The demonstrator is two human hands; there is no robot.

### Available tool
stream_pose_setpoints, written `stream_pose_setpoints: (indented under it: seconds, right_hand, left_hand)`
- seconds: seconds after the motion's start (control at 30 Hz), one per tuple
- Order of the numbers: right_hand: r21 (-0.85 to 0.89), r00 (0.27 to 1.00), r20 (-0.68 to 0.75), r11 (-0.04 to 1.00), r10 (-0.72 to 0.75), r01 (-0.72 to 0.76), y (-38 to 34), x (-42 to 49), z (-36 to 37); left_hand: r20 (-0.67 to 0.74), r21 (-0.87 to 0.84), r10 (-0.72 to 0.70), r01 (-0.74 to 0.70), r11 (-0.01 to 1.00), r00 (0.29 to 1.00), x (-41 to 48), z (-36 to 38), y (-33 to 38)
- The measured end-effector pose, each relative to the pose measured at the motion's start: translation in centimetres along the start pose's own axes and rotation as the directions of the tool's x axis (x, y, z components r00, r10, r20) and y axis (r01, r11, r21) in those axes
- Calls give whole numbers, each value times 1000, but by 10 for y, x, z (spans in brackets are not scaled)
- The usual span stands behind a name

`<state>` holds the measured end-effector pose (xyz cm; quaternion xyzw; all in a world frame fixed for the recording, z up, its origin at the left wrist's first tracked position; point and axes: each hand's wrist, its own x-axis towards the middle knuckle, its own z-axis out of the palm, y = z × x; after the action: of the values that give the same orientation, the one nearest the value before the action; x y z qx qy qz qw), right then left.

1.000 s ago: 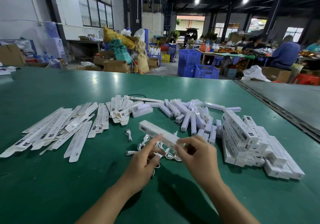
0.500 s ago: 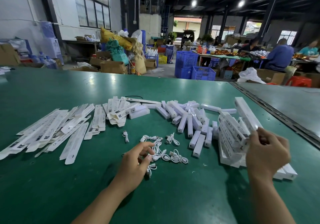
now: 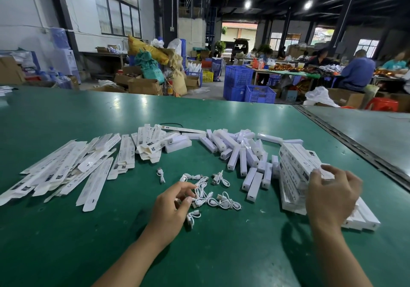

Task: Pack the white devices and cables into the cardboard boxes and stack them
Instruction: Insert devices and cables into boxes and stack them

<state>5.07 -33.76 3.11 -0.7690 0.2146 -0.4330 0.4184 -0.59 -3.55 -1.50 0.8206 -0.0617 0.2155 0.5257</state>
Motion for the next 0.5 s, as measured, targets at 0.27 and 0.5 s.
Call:
stream_pose_setpoints:
  seconds: [0.27, 0.5]
  right_hand:
    - [29, 956, 134, 965, -262, 261, -17, -37, 15]
    - [115, 834, 334, 897, -440, 427, -25, -72, 26]
  left_hand:
    - [-137, 79, -7, 18, 997, 991, 2, -2, -8]
    - [-323, 385, 68, 66, 920, 944, 19, -5, -22]
